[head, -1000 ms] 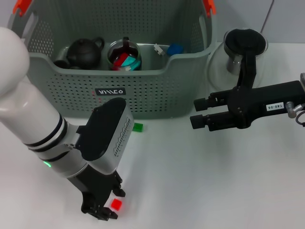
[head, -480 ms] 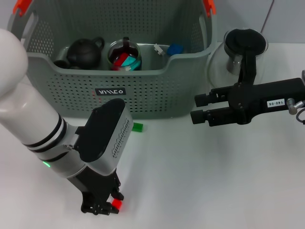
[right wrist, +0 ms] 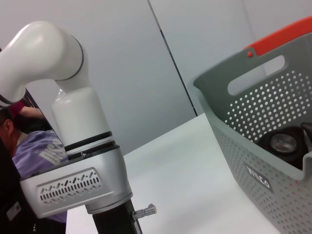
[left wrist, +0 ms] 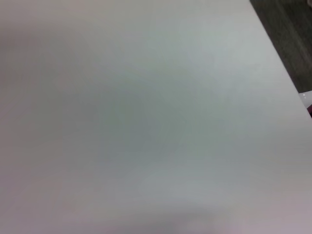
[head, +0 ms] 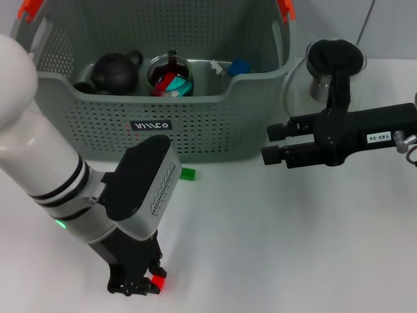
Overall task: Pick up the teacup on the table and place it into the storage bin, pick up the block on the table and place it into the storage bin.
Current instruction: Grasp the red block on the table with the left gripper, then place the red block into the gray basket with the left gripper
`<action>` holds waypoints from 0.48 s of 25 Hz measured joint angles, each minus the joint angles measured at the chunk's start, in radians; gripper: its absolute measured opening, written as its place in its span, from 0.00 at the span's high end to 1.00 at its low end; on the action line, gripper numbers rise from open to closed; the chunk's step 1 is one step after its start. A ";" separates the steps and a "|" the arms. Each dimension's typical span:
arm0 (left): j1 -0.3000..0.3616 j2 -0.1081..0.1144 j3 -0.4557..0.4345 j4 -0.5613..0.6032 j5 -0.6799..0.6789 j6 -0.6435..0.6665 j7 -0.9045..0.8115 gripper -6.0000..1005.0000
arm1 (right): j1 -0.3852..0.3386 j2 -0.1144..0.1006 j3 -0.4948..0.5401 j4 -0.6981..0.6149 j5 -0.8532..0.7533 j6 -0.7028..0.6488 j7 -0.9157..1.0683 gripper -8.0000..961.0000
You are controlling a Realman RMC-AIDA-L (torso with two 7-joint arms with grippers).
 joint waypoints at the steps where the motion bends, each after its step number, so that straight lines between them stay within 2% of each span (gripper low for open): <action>1: -0.002 0.001 -0.004 -0.002 0.000 0.006 0.000 0.80 | 0.000 0.000 0.001 0.000 0.000 0.000 -0.001 0.29; 8: -0.018 0.001 -0.034 -0.006 0.001 0.041 -0.004 0.80 | -0.002 0.000 0.009 0.000 0.001 -0.003 -0.004 0.29; 12: -0.030 -0.001 -0.098 -0.038 -0.009 0.094 0.005 0.79 | -0.002 0.000 0.011 0.000 0.001 -0.004 -0.005 0.29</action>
